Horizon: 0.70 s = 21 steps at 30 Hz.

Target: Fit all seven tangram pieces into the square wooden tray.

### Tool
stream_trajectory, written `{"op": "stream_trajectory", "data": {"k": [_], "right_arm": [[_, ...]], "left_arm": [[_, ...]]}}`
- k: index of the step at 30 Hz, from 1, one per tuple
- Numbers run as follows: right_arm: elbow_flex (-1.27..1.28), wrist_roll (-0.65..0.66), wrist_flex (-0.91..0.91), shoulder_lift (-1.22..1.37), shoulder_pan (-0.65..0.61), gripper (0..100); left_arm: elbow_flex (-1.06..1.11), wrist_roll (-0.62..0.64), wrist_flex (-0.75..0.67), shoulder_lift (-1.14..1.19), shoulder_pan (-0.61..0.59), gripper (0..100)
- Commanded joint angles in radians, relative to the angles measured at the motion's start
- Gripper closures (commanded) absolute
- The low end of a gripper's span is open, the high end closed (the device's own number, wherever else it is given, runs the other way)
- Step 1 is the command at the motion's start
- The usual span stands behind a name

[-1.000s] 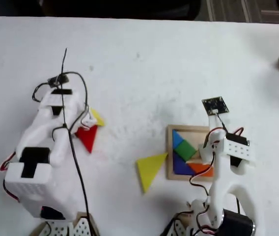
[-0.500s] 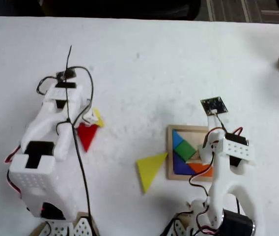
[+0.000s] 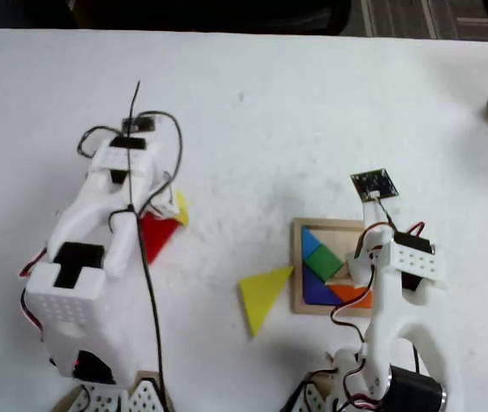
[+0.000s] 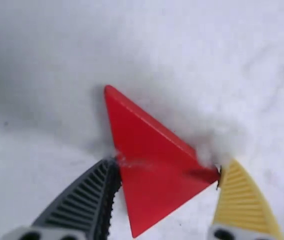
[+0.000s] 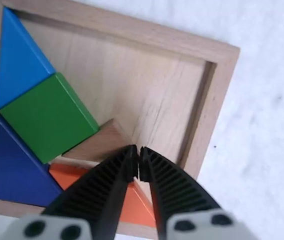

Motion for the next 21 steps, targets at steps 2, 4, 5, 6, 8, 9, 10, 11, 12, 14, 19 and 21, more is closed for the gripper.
{"op": "stream_trajectory", "data": {"k": [2, 4, 5, 6, 8, 9, 10, 11, 12, 14, 19, 21], "right_arm": [[0.02, 0.009, 0.015, -0.004, -0.025, 98.1], [0.02, 0.009, 0.015, -0.004, -0.025, 98.1], [0.02, 0.009, 0.013, -0.004, -0.025, 98.1], [0.02, 0.009, 0.013, -0.004, -0.025, 98.1], [0.02, 0.009, 0.013, -0.004, -0.025, 98.1], [0.02, 0.009, 0.012, -0.004, -0.025, 98.1], [0.02, 0.009, 0.012, -0.004, -0.025, 98.1], [0.02, 0.009, 0.012, -0.004, -0.025, 98.1], [0.02, 0.008, 0.012, -0.004, -0.022, 98.1], [0.015, 0.002, 0.01, -0.004, -0.008, 98.1], [-0.034, -0.101, 0.01, -0.001, 0.15, 98.1], [-0.04, -0.086, 0.01, -0.002, 0.259, 98.0]], "left_arm": [[-0.107, -0.017, 0.104, -0.021, 0.071, 80], [-0.138, -0.017, 0.129, -0.021, 0.073, 80], [-0.152, -0.017, 0.138, -0.021, 0.073, 80], [-0.164, -0.017, 0.146, -0.021, 0.073, 80], [-0.183, -0.017, 0.157, -0.019, 0.077, 80], [-0.192, -0.017, 0.158, -0.019, 0.088, 80], [-0.199, -0.017, 0.166, -0.019, 0.101, 80], [-0.209, -0.017, 0.173, -0.019, 0.116, 80], [-0.219, -0.017, 0.184, -0.019, 0.137, 80], [-0.242, -0.017, 0.203, -0.019, 0.188, 80], [-0.298, -0.017, 0.215, -0.019, 0.344, 80], [-0.313, -0.017, 0.215, -0.019, 0.404, 80]]}}
